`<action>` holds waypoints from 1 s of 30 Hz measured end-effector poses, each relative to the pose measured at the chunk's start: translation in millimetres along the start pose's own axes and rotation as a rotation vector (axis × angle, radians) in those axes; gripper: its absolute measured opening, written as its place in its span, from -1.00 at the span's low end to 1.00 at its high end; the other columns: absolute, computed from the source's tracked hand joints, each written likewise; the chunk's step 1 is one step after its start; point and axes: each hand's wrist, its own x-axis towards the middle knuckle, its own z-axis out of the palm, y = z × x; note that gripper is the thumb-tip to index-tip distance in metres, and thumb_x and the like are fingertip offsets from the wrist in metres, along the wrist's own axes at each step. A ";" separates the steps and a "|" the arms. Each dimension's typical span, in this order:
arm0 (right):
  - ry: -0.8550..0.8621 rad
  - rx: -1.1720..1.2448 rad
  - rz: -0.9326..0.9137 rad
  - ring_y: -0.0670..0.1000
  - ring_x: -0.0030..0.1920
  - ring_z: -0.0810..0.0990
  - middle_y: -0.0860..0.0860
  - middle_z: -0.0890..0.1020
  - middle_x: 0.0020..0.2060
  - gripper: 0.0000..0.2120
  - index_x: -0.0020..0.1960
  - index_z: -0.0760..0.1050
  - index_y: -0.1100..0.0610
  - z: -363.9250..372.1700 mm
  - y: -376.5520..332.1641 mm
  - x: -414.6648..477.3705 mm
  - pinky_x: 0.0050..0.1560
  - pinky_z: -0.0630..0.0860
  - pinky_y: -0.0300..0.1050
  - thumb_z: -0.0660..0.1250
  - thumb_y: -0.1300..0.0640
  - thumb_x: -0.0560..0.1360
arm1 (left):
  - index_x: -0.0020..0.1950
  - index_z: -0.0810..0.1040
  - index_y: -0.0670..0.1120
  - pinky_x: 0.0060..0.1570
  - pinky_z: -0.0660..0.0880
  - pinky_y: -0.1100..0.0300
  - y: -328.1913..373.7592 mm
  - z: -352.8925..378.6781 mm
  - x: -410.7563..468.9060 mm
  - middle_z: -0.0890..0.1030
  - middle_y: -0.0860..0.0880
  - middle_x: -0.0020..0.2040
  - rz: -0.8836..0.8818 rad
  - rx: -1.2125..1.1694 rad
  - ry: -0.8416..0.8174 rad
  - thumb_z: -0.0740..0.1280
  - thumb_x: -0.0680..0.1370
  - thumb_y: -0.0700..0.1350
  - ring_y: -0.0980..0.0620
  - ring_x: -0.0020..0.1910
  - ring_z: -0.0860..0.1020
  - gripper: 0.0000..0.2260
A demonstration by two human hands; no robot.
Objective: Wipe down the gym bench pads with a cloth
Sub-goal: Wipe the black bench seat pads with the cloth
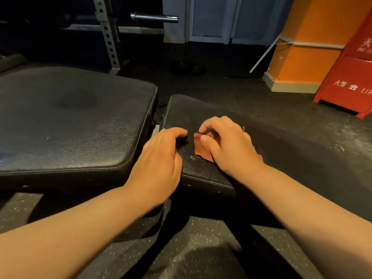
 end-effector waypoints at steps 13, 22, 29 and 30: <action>-0.005 -0.205 0.122 0.04 0.21 0.42 -0.12 0.37 0.11 -0.73 0.18 0.51 -0.10 4.0 -3.0 -32.1 0.19 0.34 0.01 0.07 -0.09 0.66 | 0.34 0.46 -0.10 0.35 0.38 0.00 -1.4 5.2 -0.5 0.52 0.04 0.23 0.029 -0.030 0.048 0.17 0.54 -0.29 0.18 0.23 0.40 -0.63; -0.114 -0.228 0.277 0.08 0.13 0.30 -0.03 0.35 0.14 -0.76 0.24 0.36 -0.34 -19.8 29.3 -34.4 0.28 0.22 0.01 -0.01 -0.14 0.66 | 0.33 0.44 -0.02 0.35 0.37 0.06 -2.2 4.2 -1.9 0.49 0.15 0.20 -0.001 -0.068 0.048 0.18 0.58 -0.27 0.16 0.24 0.43 -0.65; -0.072 -0.062 -0.009 0.03 0.24 0.33 -0.15 0.23 0.23 -0.58 0.44 0.22 -0.47 -7.3 16.0 -39.3 0.30 0.22 0.00 0.07 -0.13 0.64 | 0.30 0.46 -0.08 0.33 0.38 0.04 -2.0 4.6 -0.9 0.44 0.18 0.15 0.045 -0.050 0.071 0.14 0.54 -0.21 0.22 0.19 0.40 -0.66; 0.010 -0.090 -0.062 -0.03 0.26 0.31 -0.17 0.26 0.23 -0.64 0.39 0.38 -0.41 -7.6 23.6 -42.4 0.30 0.16 -0.03 0.13 -0.14 0.63 | 0.30 0.46 -0.08 0.33 0.38 0.04 -2.3 4.8 -0.4 0.44 0.18 0.14 0.046 -0.060 0.070 0.13 0.54 -0.20 0.22 0.18 0.41 -0.65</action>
